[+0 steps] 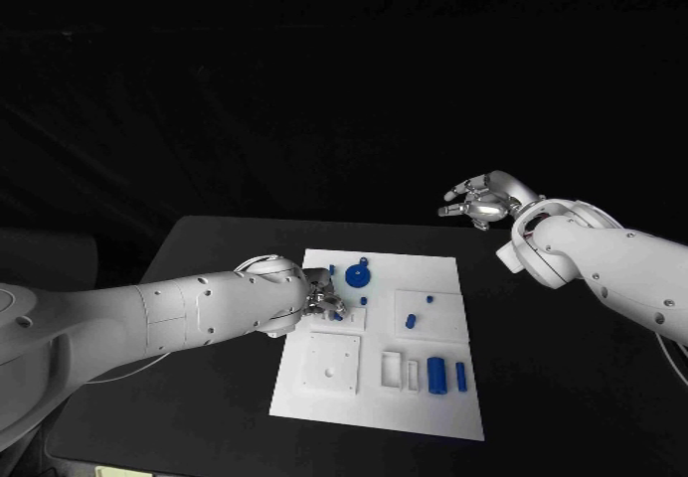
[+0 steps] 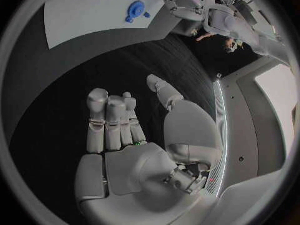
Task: Assemble the parts on the task board
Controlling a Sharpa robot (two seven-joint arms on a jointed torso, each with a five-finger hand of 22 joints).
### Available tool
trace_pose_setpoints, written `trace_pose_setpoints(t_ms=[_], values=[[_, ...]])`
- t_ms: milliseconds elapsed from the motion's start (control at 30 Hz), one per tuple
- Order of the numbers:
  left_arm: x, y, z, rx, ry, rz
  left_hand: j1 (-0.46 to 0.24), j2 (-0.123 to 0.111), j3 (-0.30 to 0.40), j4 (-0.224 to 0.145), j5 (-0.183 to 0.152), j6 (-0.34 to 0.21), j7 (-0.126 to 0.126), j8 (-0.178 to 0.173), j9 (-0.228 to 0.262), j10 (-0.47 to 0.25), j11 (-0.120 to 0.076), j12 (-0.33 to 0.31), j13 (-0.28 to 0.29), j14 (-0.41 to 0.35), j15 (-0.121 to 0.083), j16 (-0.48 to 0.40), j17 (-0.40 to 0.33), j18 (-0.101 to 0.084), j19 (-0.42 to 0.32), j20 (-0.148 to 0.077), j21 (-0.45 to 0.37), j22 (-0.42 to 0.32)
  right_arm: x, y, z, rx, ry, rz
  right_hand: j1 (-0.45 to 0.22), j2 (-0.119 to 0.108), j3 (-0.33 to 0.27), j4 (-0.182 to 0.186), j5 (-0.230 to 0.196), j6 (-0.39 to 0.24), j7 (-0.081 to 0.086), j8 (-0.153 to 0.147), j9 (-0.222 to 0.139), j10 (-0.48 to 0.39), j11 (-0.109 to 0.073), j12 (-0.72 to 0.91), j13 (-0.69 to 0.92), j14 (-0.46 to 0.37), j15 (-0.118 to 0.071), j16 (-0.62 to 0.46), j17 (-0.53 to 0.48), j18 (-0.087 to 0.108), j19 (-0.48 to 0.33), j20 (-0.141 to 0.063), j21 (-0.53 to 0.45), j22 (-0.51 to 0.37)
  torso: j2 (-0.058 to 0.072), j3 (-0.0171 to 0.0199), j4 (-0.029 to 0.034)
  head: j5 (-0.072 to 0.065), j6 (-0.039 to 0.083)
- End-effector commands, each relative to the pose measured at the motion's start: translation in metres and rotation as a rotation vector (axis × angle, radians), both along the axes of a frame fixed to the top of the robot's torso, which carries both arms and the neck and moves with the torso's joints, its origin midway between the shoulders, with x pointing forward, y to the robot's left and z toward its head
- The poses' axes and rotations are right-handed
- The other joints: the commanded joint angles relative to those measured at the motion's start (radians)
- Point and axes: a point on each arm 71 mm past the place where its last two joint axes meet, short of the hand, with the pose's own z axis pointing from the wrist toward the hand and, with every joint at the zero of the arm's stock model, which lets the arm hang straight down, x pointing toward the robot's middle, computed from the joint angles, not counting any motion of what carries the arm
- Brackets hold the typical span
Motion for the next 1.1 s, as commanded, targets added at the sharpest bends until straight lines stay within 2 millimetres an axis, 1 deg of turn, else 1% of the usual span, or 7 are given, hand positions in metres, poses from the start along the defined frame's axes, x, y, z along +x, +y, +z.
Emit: trace_pose_setpoints(t_ms=[33, 67, 167, 300, 533, 967, 1100], values=[[-0.0006, -0.0027, -0.0004, 0.000, 0.007, -0.017, -0.008, -0.006, -0.002, 0.012, -0.033, 0.171, -0.068, 0.007, -0.008, -0.015, -0.010, 0.006, -0.002, 0.003, 0.002, 0.006, -0.001, 0.008, -0.008, -0.130, 0.004, 0.011, -0.0002, 0.0014, -0.0003, -0.003, 0.007, 0.013, -0.006, 0.007, -0.002, -0.005, 0.005, -0.024, 0.031, 0.003, -0.001, -0.006, 0.001, 0.007, -0.001, 0.004, 0.002, 0.000, 0.002, 0.070, 0.001, -0.008, -0.003, 0.005, 0.000, 0.0003, -0.0006, 0.000, 0.000], [-0.0006, -0.0026, -0.0004, 0.000, 0.006, -0.016, -0.010, -0.015, -0.002, 0.023, -0.062, 0.169, -0.068, 0.012, -0.013, -0.016, -0.011, 0.007, -0.003, 0.002, 0.001, 0.006, -0.002, 0.008, -0.009, -0.130, 0.003, 0.011, -0.0003, 0.0016, -0.0003, -0.003, 0.008, 0.014, -0.006, 0.007, -0.003, -0.005, 0.005, -0.024, 0.031, 0.003, -0.001, -0.006, 0.002, 0.007, -0.001, 0.004, 0.002, 0.000, 0.002, 0.070, 0.001, -0.008, -0.003, 0.005, 0.000, 0.0005, -0.0008, 0.000, -0.001], [-0.0003, -0.0021, -0.0005, 0.001, 0.008, -0.015, -0.013, -0.026, -0.003, 0.035, -0.083, 0.166, -0.069, 0.019, -0.020, -0.017, -0.011, 0.008, -0.005, 0.001, 0.001, 0.006, -0.003, 0.009, -0.010, -0.130, 0.003, 0.010, -0.0002, 0.0017, -0.0004, -0.003, 0.008, 0.014, -0.007, 0.007, -0.003, -0.005, 0.005, -0.024, 0.031, 0.003, -0.001, -0.006, 0.002, 0.007, -0.002, 0.004, 0.002, 0.000, 0.002, 0.070, 0.001, -0.008, -0.003, 0.005, 0.000, 0.0002, -0.0008, 0.000, 0.000], [-0.0002, -0.0019, -0.0006, 0.003, 0.010, -0.015, -0.016, -0.043, -0.005, 0.053, -0.125, 0.162, -0.069, 0.028, -0.030, -0.018, -0.011, 0.010, -0.008, 0.001, 0.000, 0.007, -0.004, 0.010, -0.011, -0.130, 0.003, 0.009, -0.0002, 0.0013, -0.0004, -0.003, 0.008, 0.014, -0.007, 0.007, -0.003, -0.005, 0.005, -0.024, 0.031, 0.003, -0.001, -0.006, 0.002, 0.007, -0.002, 0.004, 0.002, -0.001, 0.002, 0.070, 0.001, -0.008, -0.004, 0.005, 0.000, -0.0001, -0.0006, 0.000, 0.000], [-0.0009, -0.0031, -0.0009, -0.001, 0.016, -0.020, -0.015, -0.060, -0.007, 0.062, -0.144, 0.159, -0.069, 0.035, -0.036, -0.018, -0.011, 0.011, -0.010, 0.000, -0.001, 0.007, -0.006, 0.011, -0.011, -0.131, 0.004, 0.009, -0.0002, 0.0015, -0.0004, -0.003, 0.008, 0.014, -0.008, 0.007, -0.003, -0.005, 0.005, -0.024, 0.031, 0.003, -0.001, -0.006, 0.002, 0.007, -0.002, 0.004, 0.002, -0.001, 0.002, 0.070, 0.001, -0.008, -0.004, 0.005, 0.000, -0.0005, -0.0005, 0.000, -0.002], [-0.0010, -0.0027, -0.0011, -0.005, 0.020, -0.019, 0.003, -0.069, -0.007, 0.053, -0.147, 0.155, -0.069, 0.043, -0.043, -0.019, -0.011, 0.012, -0.013, -0.001, -0.002, 0.007, -0.007, 0.012, -0.012, -0.131, 0.005, 0.009, -0.0004, 0.0010, -0.0004, -0.004, 0.009, 0.014, -0.008, 0.008, -0.003, -0.005, 0.006, -0.024, 0.031, 0.003, -0.001, -0.006, 0.001, 0.008, -0.003, 0.004, 0.002, -0.001, 0.002, 0.070, 0.001, -0.008, -0.004, 0.006, 0.000, -0.0006, 0.0000, 0.000, -0.002], [-0.0014, -0.0032, -0.0009, -0.010, 0.019, -0.019, -0.002, -0.085, -0.014, 0.059, -0.154, 0.153, -0.068, 0.047, -0.047, -0.019, -0.011, 0.012, -0.015, -0.001, -0.002, 0.007, -0.007, 0.012, -0.012, -0.130, 0.005, 0.009, -0.0004, 0.0009, -0.0004, -0.003, 0.008, 0.014, -0.008, 0.008, -0.003, -0.005, 0.006, -0.024, 0.031, 0.003, -0.001, -0.006, 0.001, 0.008, -0.003, 0.005, 0.002, -0.001, 0.002, 0.070, 0.001, -0.008, -0.004, 0.006, 0.000, -0.0006, -0.0001, -0.001, -0.003]])
